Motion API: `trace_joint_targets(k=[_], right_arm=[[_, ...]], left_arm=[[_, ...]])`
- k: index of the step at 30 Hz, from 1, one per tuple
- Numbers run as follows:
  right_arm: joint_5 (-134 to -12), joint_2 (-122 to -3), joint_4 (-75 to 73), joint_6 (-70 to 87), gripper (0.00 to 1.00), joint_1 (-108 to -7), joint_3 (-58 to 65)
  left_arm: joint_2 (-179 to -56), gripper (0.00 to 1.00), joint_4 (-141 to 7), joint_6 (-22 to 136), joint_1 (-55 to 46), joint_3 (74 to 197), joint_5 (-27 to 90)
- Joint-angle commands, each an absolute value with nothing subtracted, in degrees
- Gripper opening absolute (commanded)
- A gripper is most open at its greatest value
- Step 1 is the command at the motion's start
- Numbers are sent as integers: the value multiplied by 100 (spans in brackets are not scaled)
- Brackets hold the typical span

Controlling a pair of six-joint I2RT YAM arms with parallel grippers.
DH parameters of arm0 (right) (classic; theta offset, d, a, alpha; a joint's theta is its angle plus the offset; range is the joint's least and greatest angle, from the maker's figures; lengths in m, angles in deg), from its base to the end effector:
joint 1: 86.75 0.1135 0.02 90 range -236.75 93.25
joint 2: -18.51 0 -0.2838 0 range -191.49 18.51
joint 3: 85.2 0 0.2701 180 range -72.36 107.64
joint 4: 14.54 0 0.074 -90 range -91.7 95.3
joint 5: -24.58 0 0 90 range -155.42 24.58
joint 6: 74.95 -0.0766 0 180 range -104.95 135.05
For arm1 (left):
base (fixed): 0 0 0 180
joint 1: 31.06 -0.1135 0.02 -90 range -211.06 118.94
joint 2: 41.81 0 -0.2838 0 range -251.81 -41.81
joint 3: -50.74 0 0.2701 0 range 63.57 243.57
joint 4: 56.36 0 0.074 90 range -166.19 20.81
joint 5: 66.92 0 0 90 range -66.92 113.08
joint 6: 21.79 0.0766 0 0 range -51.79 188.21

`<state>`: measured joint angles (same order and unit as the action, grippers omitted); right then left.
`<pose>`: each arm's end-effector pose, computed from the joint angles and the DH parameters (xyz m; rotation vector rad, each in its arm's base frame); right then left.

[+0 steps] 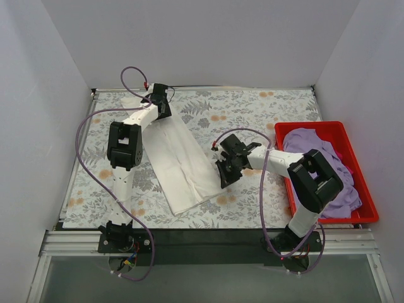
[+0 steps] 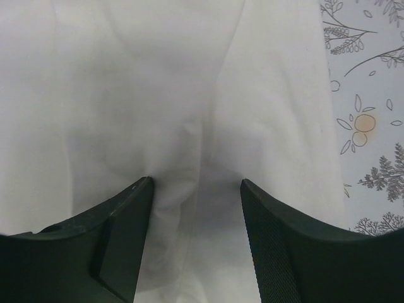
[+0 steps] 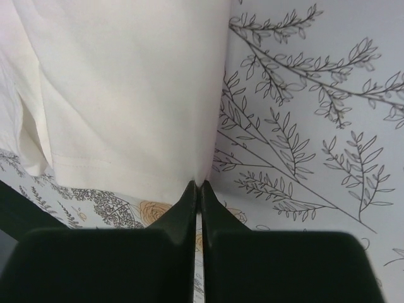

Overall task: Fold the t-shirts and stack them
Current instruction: Fold the tshirt

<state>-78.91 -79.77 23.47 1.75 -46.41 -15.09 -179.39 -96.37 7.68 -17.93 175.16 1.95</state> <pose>0.2620 0.2460 0.1310 -0.7281 2.7270 0.5663 0.5708 -0.1048 0.1270 -1.1070 2.1490 -0.1213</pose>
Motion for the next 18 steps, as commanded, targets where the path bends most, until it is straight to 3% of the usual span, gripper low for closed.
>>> trace_joint_targets(k=[1,6,11,18], right_arm=[[-7895,-7729,2537,-155,1,-4483,-1953],[-7772,-7509,2467,-393,1,-4412,-2227],[-7693,-7369,2466,-516,4,-4386,-2104],[-7290,-7044,2519,-490,29,-4386,-1955]], left_arm=[[-17998,54,-9433,915,-1726,17440,1006],[-18103,56,-9301,1046,-1498,17563,1411],[-17859,68,-9257,907,-1418,17564,1429],[-16507,79,-9660,353,-1418,16817,1025]])
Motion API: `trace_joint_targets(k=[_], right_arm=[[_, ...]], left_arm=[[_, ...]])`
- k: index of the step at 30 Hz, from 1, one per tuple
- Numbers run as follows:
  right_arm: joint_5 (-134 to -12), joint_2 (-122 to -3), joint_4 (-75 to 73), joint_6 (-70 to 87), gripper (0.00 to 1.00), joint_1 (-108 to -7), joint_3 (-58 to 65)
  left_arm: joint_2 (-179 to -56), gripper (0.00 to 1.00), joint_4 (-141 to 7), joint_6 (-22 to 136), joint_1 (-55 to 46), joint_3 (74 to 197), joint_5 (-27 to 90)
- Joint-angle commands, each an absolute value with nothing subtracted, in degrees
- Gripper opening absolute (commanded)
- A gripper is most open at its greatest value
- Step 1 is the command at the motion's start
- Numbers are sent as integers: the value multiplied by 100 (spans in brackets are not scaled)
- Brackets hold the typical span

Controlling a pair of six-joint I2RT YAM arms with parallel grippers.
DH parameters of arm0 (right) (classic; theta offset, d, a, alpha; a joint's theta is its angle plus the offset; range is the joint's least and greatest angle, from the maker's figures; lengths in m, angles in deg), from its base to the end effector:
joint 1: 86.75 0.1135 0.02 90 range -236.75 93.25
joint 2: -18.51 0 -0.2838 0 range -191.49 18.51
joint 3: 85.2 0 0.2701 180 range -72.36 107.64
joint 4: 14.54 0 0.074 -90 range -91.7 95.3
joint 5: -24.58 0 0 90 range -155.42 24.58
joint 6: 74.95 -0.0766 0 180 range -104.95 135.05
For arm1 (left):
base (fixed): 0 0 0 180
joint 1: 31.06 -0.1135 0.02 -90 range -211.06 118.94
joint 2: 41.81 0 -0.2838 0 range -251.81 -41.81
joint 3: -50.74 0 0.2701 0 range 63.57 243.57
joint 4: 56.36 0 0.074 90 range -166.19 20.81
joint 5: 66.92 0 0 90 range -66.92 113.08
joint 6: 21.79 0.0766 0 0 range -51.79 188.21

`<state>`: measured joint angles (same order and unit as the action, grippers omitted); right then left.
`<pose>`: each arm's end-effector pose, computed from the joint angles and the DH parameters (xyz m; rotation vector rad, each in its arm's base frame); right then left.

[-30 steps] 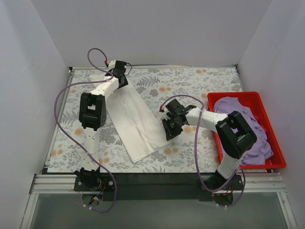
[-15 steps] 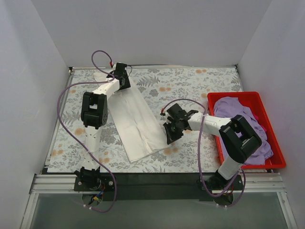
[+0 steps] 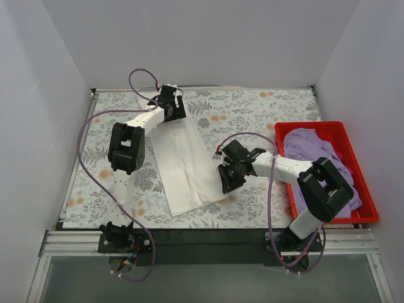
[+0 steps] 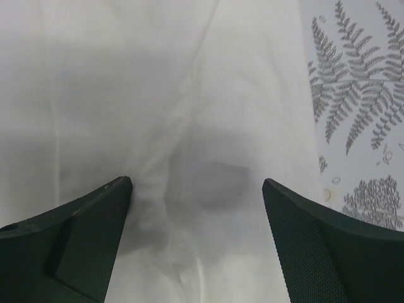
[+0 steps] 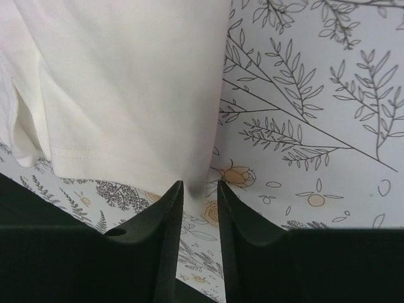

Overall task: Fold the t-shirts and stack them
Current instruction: Fold the tshirt

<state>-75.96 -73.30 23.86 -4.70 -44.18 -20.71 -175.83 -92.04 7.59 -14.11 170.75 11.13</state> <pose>0.2338 0.2338 0.1371 -0.6136 2.7572 0.5373 0.5553 -0.1526 0.1386 -0.9962 2.2337 -0.3625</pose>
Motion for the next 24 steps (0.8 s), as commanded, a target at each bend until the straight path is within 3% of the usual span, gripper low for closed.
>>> trace_joint_targets(k=[1,6,17,24], right_arm=[[-7245,-7026,2537,-481,31,-4386,-1937],[-7131,-6947,2598,-420,40,-4404,-1875],[-7148,-6964,2686,-367,39,-4395,-1770],[-7377,-6920,2695,-498,39,-4360,-1936]], left_arm=[[-16312,79,-9792,222,-1410,16712,955],[-15056,81,-10521,-376,-1313,15493,779],[-12102,75,-11743,-2580,-92,11776,1139],[-11143,73,-12499,-3627,830,10840,1315]])
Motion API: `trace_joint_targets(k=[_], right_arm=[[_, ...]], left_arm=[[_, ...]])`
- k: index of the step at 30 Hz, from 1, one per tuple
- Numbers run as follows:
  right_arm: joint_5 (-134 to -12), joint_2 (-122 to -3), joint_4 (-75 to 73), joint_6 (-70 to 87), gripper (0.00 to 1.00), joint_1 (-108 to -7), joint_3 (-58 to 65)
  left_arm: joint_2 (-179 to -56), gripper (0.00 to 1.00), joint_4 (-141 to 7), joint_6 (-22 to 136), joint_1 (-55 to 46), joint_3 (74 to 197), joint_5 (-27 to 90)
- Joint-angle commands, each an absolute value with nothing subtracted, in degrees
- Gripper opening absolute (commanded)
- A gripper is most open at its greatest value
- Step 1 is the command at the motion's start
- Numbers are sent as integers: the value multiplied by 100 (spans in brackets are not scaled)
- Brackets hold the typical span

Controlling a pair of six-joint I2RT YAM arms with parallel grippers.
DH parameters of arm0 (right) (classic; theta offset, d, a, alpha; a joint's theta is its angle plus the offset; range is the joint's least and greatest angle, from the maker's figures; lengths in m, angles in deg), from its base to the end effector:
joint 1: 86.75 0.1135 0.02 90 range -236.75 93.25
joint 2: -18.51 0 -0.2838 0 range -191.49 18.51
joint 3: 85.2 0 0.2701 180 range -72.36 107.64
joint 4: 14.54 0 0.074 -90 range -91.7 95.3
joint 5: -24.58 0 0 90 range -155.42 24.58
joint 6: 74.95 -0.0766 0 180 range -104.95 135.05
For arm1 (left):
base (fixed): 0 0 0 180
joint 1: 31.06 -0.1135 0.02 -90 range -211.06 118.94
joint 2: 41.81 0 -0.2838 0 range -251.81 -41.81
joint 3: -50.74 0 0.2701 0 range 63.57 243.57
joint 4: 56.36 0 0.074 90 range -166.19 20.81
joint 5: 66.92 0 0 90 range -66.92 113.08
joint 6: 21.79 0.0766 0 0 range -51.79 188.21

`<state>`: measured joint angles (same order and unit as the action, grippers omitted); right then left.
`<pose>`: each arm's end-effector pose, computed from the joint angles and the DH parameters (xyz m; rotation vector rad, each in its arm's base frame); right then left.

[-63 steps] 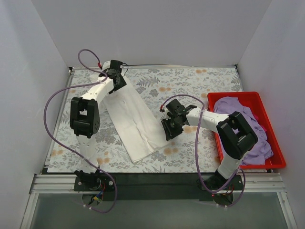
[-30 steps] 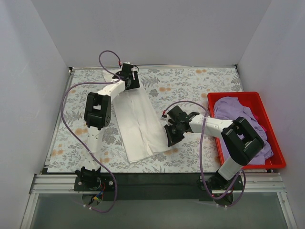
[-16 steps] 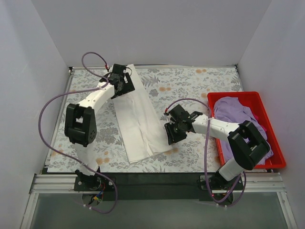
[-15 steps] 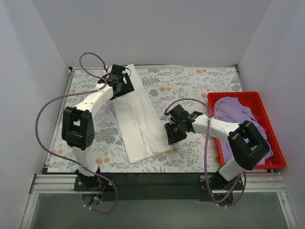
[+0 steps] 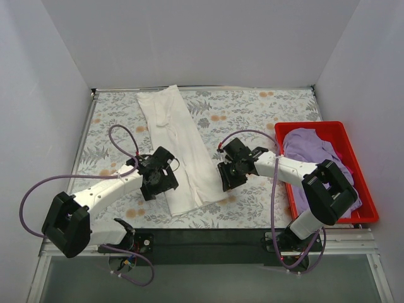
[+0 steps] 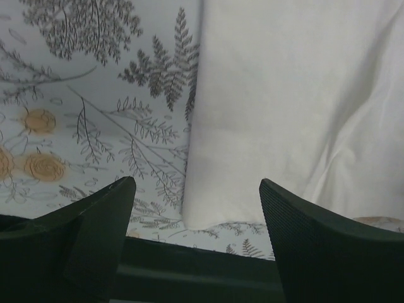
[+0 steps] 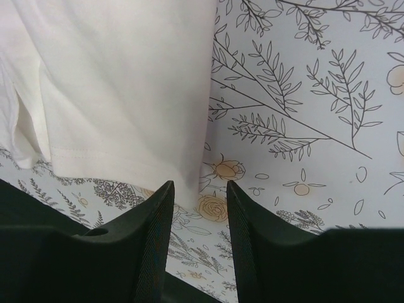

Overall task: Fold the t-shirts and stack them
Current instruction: Fold the tshirt

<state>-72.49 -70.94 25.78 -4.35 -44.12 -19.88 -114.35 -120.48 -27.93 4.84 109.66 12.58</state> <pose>0.2353 0.2294 0.1515 -0.5987 2.7190 0.4726 0.1937 -0.1230 0.1747 -1.4712 2.4793 -0.1752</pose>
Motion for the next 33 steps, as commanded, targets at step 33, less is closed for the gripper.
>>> trace_joint_targets(k=[33], right_arm=[[-7236,-7421,2686,-675,29,-4070,-2209]], left_arm=[[-11995,36,-11551,-4262,1974,9996,1965]])
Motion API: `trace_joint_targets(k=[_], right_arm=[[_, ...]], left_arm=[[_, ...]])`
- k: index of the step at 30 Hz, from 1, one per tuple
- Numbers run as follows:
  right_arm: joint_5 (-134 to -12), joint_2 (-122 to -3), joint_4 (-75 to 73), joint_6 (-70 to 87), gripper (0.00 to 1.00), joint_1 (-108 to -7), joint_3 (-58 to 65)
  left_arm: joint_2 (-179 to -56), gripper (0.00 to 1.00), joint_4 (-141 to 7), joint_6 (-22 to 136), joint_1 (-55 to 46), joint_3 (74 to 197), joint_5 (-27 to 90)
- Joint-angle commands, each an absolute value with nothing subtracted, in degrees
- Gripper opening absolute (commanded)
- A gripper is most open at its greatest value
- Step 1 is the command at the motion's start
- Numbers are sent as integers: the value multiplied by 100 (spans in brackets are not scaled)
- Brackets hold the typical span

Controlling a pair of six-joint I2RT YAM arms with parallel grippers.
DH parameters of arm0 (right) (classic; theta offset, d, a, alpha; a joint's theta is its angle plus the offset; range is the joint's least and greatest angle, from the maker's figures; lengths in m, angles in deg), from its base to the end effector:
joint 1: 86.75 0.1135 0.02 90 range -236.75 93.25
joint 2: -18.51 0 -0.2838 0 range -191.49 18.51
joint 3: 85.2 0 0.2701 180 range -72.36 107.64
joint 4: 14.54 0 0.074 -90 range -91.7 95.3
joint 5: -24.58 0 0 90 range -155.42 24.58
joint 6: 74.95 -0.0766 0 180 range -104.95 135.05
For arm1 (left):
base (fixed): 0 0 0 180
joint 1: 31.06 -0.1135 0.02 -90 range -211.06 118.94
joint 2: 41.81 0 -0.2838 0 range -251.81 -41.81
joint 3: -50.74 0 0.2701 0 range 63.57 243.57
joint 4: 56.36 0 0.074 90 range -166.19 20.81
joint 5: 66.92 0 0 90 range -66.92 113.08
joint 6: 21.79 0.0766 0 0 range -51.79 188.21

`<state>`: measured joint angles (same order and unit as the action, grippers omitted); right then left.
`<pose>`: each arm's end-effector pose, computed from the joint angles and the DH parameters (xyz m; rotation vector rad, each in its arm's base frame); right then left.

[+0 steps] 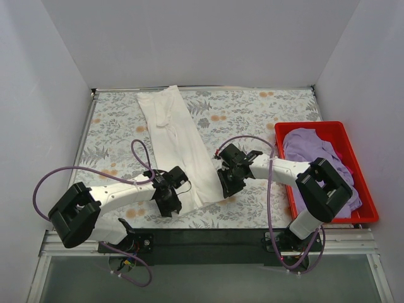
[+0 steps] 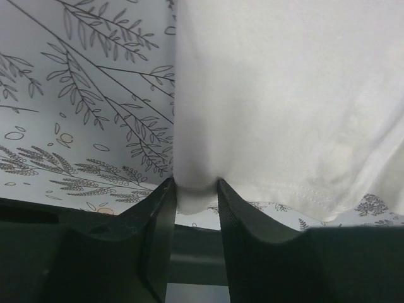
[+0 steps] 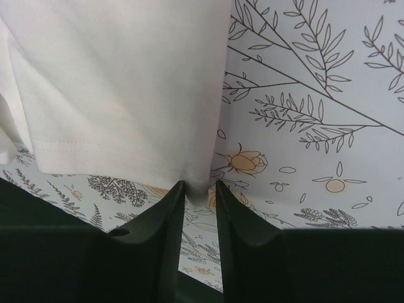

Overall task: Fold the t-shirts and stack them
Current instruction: Fold the tshirt

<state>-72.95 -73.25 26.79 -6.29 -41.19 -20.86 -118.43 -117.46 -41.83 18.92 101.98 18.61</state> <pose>0.2189 0.2375 0.1330 -0.6366 2.7979 0.4542 0.1381 -0.1551 0.1237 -1.5312 2.6416 -0.0717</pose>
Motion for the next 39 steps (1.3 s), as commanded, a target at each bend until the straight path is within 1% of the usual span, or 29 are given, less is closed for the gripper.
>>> trace_joint_targets(k=[1,3,4,5,7,11,12,13,16,19,20,21,23,24,25,27,28,31,35,39], right_arm=[[-7236,-7421,2686,-666,27,-4070,-2227],[-7254,-7413,2686,-622,16,-4070,-2218],[-7271,-7404,2695,-613,10,-4061,-2227],[-7323,-7386,2712,-587,2,-4070,-2218],[-7376,-7334,2879,-560,1,-4070,-2200],[-7727,-7246,3362,-367,1,-4061,-2200],[-7789,-7193,3467,-315,1,-4052,-2270],[-7851,-7132,3686,-297,1,-4035,-2305],[-8070,-6956,4160,-192,1,-3999,-2367],[-8124,-6911,4618,-8,1,-3999,-2070],[-7941,-7199,4933,167,1,-4008,-1520],[-7939,-7201,4936,239,1,-4008,-1271],[-7764,-7569,5173,379,1,-4043,-727],[-7703,-7692,5217,432,1,-4095,-237],[-7615,-7963,5270,529,1,-4139,56],[-7570,-8220,5331,600,1,-4262,566],[-7474,-8343,5349,643,1,-4298,1116],[-7264,-8948,5349,696,1,-4456,2067],[-6973,-9451,5279,714,1,-4658,3000],[-6665,-9803,4990,758,1,-4825,3591]], left_arm=[[-11995,30,-11560,-4253,1965,9987,1948],[-11977,21,-11586,-4253,1965,9996,1913],[-11969,10,-11621,-4236,1965,10031,1912],[-11960,5,-11656,-4201,1965,10048,1939],[-11968,0,-11883,-4113,1965,10180,1991],[-11907,0,-12271,-3648,1974,10207,2658],[-11750,0,-12280,-3621,1983,10155,3060],[-11644,0,-12315,-3612,1992,10093,3220],[-11223,0,-12447,-3621,2018,9978,3633],[-11177,0,-12587,-3515,2009,10197,3802],[-11334,0,-12623,-3367,1861,10755,3637],[-11379,0,-12623,-3366,1860,10760,3600],[-11388,0,-12527,-3252,1422,10979,3513],[-11371,0,-12422,-3060,1220,11015,3451],[-11345,0,-12386,-2945,722,11050,3346],[-11353,0,-12264,-2577,254,11278,3118],[-11432,0,-12211,-2461,-140,11409,2899],[-11747,0,-11956,-2066,-652,11919,2389],[-12091,0,-11499,-1696,-1066,12246,1730],[-12302,0,-10648,-1406,-1383,12228,1465]])
